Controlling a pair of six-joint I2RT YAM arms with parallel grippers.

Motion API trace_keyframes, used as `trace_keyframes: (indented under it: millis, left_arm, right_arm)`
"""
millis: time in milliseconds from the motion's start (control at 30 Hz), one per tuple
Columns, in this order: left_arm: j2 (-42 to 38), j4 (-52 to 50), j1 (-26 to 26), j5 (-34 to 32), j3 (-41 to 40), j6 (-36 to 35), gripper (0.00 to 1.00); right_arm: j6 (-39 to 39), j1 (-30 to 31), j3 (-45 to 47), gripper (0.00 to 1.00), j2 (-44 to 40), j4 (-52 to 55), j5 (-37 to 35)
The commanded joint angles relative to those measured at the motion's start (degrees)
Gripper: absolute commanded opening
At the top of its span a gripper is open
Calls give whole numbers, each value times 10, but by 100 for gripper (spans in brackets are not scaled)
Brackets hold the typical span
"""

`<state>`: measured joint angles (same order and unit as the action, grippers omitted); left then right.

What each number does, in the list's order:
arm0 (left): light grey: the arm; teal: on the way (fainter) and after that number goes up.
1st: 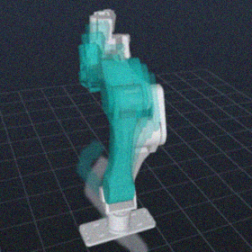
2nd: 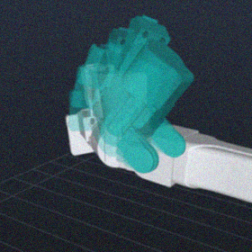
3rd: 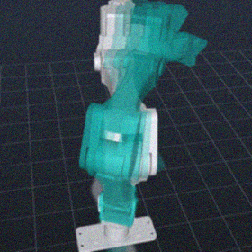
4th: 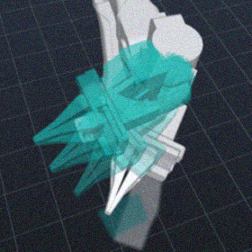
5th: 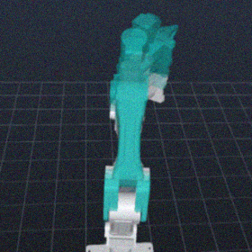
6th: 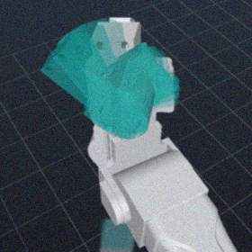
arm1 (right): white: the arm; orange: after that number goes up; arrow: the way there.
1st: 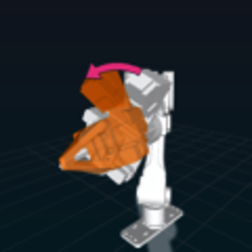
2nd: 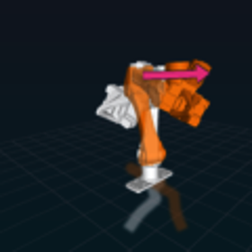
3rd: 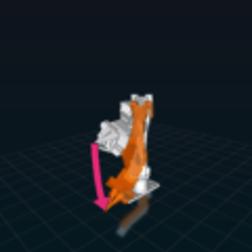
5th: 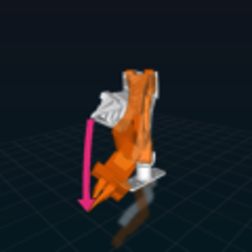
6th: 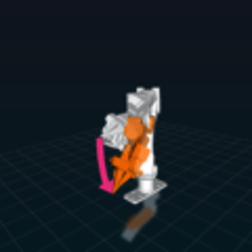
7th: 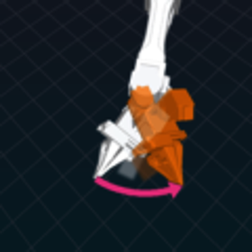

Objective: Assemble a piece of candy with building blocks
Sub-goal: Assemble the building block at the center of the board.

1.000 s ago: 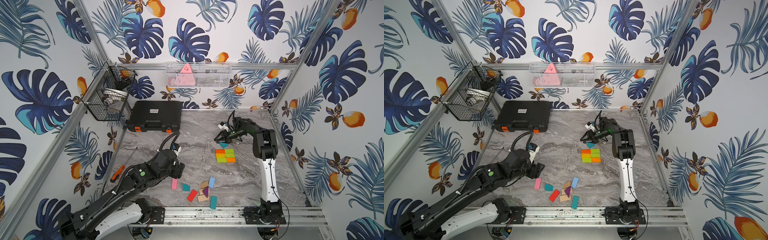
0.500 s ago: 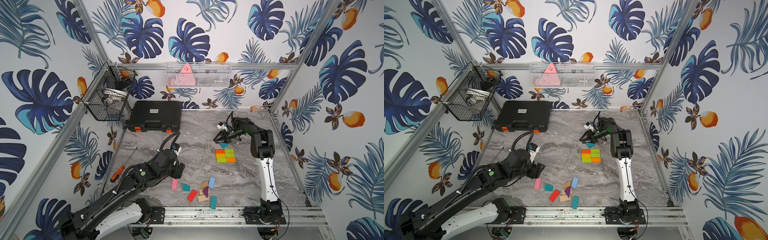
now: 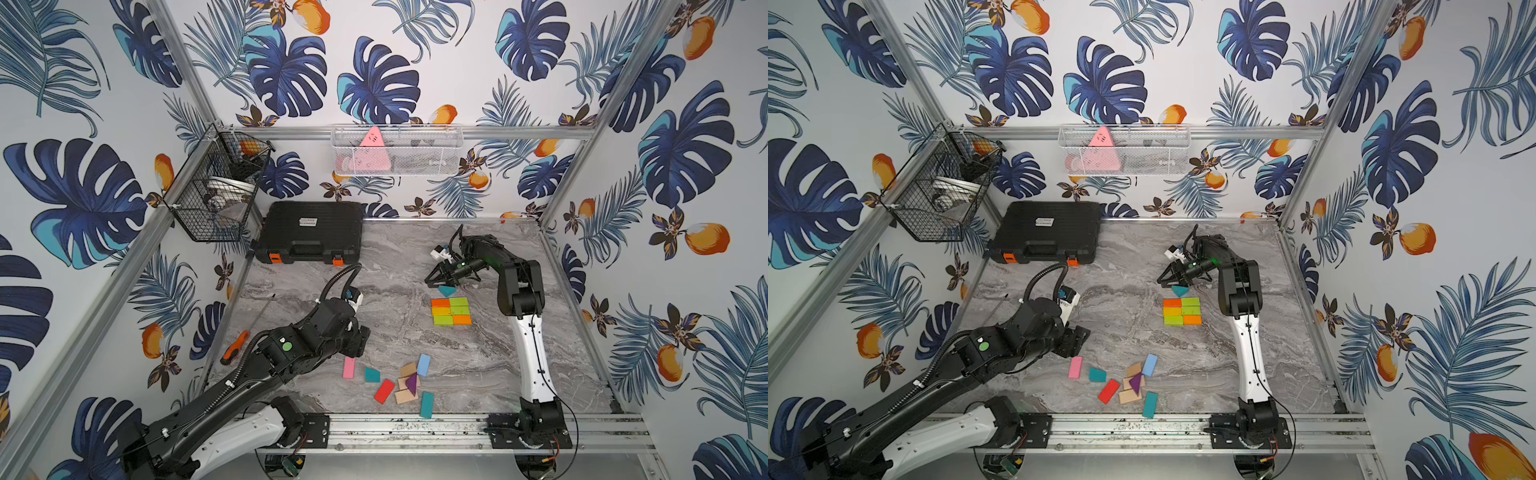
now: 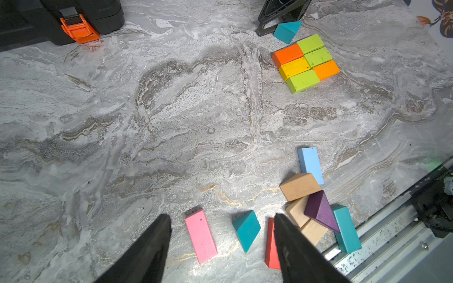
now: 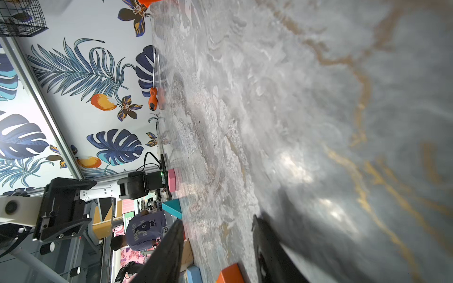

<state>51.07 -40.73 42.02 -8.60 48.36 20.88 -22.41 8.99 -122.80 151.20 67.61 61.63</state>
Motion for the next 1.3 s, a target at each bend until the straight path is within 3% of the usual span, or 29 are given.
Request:
trace_keyframes:
  millis: [0,733,867,1000,1067,1267]
  left_arm:
    - [0,5,0,4,2,-8,71]
    - [7,8,1,14,2,-8,71]
    - [9,7,1,13,2,-9,71]
    - [11,8,0,14,2,-9,71]
    - [12,8,1,15,2,-9,71]
    - [16,8,0,11,2,-9,71]
  right_arm:
    - [-29,3,-2,49,12,13,-106]
    - [-48,12,-20,46,25,36,-120]
    - [-36,12,-20,50,22,27,-130]
    - [-8,1,2,57,-11,-33,-121]
    - [42,-13,41,59,-46,-117,-101]
    - [125,-41,79,64,-120,-222,-124]
